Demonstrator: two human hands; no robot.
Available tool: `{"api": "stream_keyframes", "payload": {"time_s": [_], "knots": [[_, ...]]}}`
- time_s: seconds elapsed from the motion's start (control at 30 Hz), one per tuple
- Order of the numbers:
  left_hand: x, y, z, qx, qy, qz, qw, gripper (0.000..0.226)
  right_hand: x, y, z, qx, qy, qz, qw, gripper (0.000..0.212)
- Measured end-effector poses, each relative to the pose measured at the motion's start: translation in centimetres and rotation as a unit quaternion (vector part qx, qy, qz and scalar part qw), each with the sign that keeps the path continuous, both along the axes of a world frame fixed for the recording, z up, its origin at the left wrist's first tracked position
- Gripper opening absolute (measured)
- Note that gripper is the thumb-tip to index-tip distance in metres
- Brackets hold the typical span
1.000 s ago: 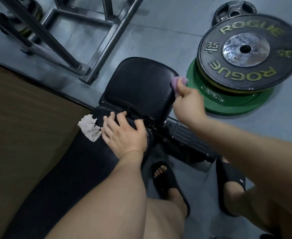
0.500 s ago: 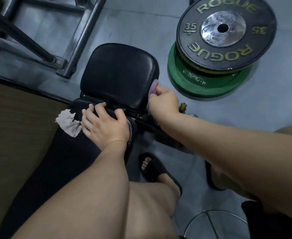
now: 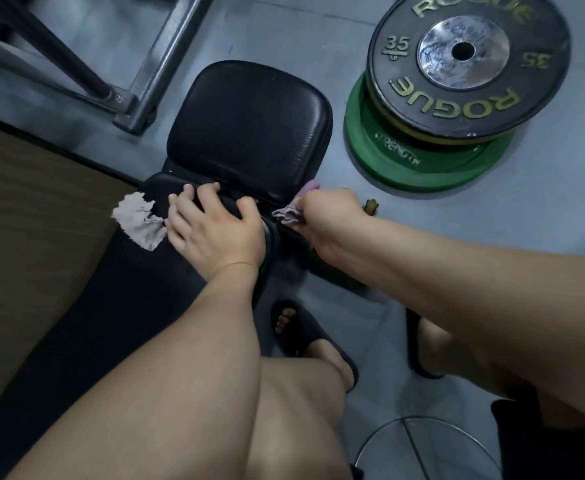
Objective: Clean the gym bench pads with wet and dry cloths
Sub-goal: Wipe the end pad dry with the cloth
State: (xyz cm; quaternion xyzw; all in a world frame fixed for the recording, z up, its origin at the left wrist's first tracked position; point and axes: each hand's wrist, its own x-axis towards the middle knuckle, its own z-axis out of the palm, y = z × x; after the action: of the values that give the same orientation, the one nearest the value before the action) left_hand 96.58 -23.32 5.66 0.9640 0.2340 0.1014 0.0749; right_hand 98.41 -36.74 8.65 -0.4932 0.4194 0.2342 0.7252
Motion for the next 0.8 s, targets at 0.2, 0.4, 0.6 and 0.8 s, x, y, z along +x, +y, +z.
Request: {"api": "stream_keyframes", "payload": {"time_s": [0.2, 0.4, 0.6, 0.8], "knots": [[-0.1, 0.0, 0.3, -0.009, -0.004, -0.004, 1.0, 0.044, -0.9, -2.9, 0.7, 0.035, -0.128, 0.058, 0.989, 0.014], [0.0, 0.6, 1.9, -0.105, 0.072, -0.012, 0.992, 0.045, -1.3, -2.5, 2.9, -0.411, -0.393, 0.29, 0.769, 0.021], [-0.1, 5.7, 6.2, -0.27, 0.048, -0.058, 0.96, 0.019, 0.4, 0.1, -0.5, -0.537, -0.53, 0.437, 0.491, 0.023], [-1.1, 9.6, 7.6, -0.198, -0.093, 0.045, 0.975, 0.019, 7.5, 2.8, -1.3, -0.556, -0.506, 0.439, 0.493, 0.029]]}}
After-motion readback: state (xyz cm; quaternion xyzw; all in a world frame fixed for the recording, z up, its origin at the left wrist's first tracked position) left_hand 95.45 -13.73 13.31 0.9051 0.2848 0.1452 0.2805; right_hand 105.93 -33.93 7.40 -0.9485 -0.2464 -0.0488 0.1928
